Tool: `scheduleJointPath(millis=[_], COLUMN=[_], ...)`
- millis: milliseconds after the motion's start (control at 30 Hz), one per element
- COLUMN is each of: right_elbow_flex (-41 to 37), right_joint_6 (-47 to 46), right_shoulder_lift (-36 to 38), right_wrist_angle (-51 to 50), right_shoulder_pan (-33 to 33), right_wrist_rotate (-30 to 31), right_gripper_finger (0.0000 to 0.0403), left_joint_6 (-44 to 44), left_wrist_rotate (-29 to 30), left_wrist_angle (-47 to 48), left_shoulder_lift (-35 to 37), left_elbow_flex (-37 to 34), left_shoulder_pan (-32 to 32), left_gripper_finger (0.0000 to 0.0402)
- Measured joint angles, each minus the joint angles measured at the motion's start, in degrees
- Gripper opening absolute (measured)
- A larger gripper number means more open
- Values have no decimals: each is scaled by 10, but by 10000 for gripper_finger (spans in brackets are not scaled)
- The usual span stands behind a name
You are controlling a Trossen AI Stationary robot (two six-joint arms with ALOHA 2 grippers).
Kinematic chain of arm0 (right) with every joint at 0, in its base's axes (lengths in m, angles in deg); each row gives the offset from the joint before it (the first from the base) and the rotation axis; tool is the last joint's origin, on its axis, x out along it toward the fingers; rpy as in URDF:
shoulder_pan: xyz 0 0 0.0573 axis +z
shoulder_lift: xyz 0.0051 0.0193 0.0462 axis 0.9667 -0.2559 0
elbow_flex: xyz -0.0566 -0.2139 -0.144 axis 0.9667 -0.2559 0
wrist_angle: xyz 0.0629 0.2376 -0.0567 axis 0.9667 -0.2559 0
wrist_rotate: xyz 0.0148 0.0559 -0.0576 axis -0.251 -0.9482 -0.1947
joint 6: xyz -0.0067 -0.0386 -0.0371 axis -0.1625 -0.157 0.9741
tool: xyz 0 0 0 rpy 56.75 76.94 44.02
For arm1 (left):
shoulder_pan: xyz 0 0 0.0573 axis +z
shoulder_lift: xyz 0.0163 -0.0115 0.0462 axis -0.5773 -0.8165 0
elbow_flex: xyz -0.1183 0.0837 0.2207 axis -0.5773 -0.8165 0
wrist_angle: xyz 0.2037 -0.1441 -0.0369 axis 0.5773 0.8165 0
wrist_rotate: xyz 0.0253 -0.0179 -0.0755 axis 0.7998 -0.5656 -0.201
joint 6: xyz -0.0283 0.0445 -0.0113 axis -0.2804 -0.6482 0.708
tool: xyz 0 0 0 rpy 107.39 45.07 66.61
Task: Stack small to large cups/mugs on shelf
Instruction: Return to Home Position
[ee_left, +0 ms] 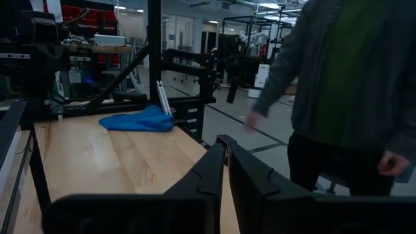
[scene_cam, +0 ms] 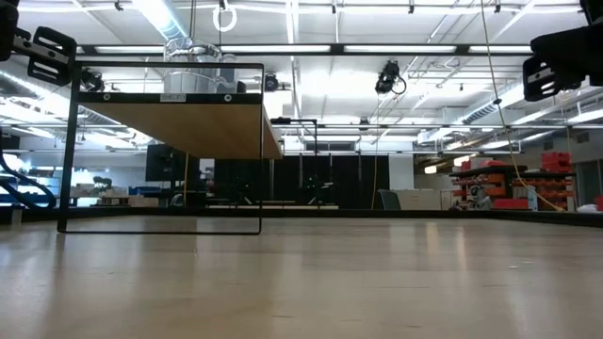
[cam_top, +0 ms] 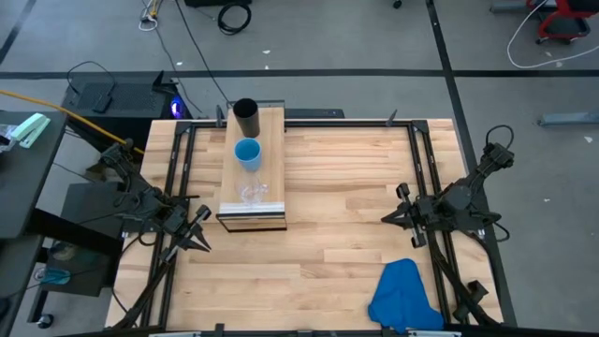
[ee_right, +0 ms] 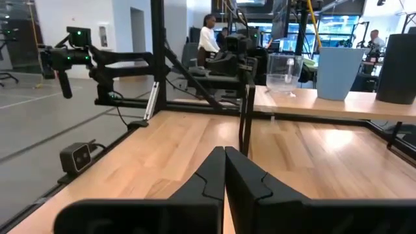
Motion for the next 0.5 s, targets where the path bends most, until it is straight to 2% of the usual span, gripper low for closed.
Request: scheduleJointPath(millis=[267,500], right_elbow_flex=[0,0], right_joint_6=[0,0], right_shoulder_lift=[0,0], right_wrist_angle=[0,0], right_shoulder_pan=[0,0], right_wrist_rotate=[0,0], right_gripper_finger=[16,16], left_joint_6=[0,0], left_wrist_rotate=[0,0], left_wrist_angle=[0,0], left_shoulder_lift=[0,0], left_elbow_flex=[0,0], left_shoulder_pan=[0,0], left_gripper_finger=[40,33])
